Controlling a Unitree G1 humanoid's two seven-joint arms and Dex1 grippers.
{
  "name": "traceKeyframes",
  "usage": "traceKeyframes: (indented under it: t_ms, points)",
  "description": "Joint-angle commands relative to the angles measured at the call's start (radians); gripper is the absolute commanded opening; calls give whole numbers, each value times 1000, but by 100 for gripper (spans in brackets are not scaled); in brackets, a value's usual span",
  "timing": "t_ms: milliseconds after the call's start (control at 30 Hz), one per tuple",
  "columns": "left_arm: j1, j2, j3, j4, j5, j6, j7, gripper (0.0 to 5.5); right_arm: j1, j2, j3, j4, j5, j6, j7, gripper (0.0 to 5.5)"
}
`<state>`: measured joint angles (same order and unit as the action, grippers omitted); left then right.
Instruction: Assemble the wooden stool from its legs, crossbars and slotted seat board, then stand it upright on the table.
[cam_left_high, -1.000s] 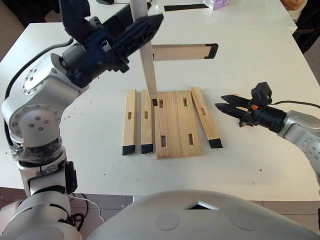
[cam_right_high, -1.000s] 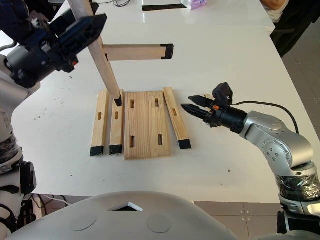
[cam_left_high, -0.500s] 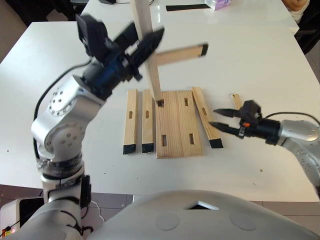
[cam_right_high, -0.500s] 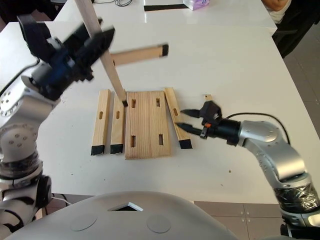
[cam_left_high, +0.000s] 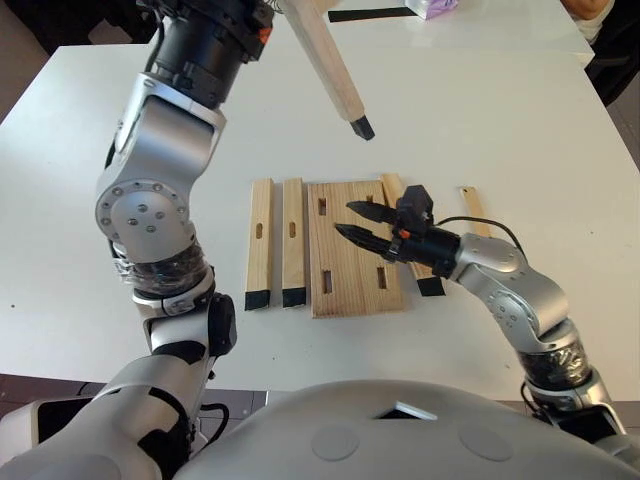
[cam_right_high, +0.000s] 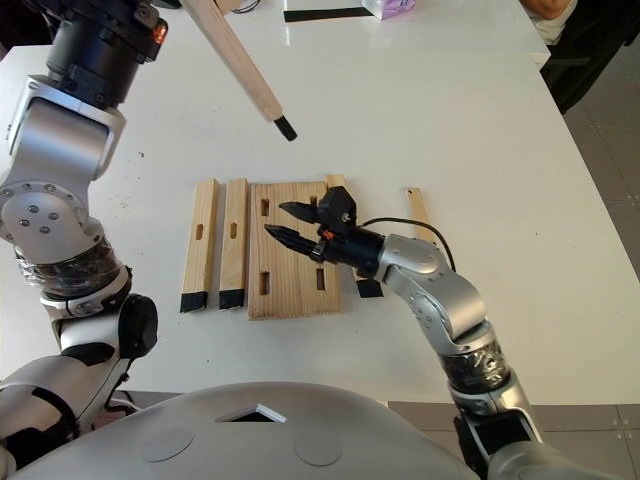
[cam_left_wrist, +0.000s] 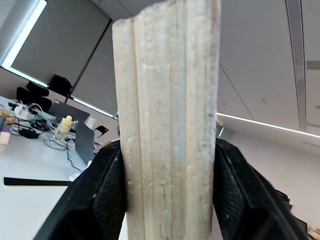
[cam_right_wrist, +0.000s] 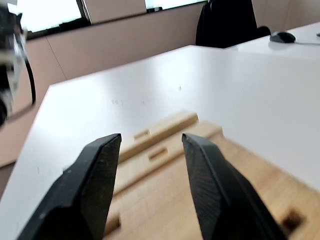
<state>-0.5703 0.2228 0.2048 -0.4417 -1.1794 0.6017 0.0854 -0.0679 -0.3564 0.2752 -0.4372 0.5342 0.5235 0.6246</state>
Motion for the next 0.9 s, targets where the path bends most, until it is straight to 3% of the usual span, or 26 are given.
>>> traceKeyframes:
  t_ms: [33,667,900]
  points:
    - [54,-18,-10,-21,-25,17,14,217,-66,47,-27,-4,22,33,-38,225]
    - [122,95,-36,-50,-9,71,-150,217,-131,23,-197,-47,49,73,-91,225]
    - [40,168,-57,-41,86,51,-272,217,54,-140,-193,-108,17,59,35,225]
